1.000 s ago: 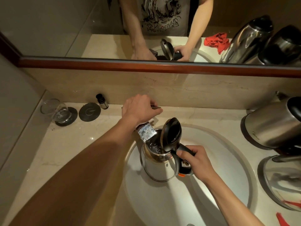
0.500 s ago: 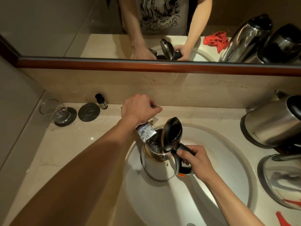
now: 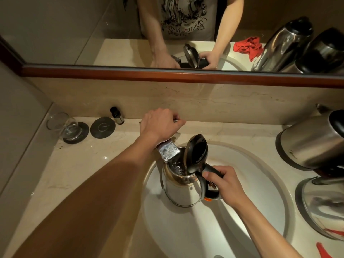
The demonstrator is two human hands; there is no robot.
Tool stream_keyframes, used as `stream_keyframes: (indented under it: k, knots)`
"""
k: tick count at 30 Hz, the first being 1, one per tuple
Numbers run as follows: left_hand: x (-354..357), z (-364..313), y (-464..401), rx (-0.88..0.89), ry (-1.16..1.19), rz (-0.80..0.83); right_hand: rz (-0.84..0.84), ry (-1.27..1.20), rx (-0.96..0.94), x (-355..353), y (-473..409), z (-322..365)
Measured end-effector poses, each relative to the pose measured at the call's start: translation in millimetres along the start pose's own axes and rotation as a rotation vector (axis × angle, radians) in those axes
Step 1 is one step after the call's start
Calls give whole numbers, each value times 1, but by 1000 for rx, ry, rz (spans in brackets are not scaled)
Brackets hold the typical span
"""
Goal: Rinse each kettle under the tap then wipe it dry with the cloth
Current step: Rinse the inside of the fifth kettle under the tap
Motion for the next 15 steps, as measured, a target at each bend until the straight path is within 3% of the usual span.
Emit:
stream_keyframes:
  k: [15]
  knots:
    - [2,1,-1,1,6,-1,38,-4,-9,-1,-8,2]
Point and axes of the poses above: each hand's wrist, its own y-axis away from the middle knuckle, its own x-axis out of the palm, z = x × y, the point moved 7 cm from there along -y, towards the middle knuckle
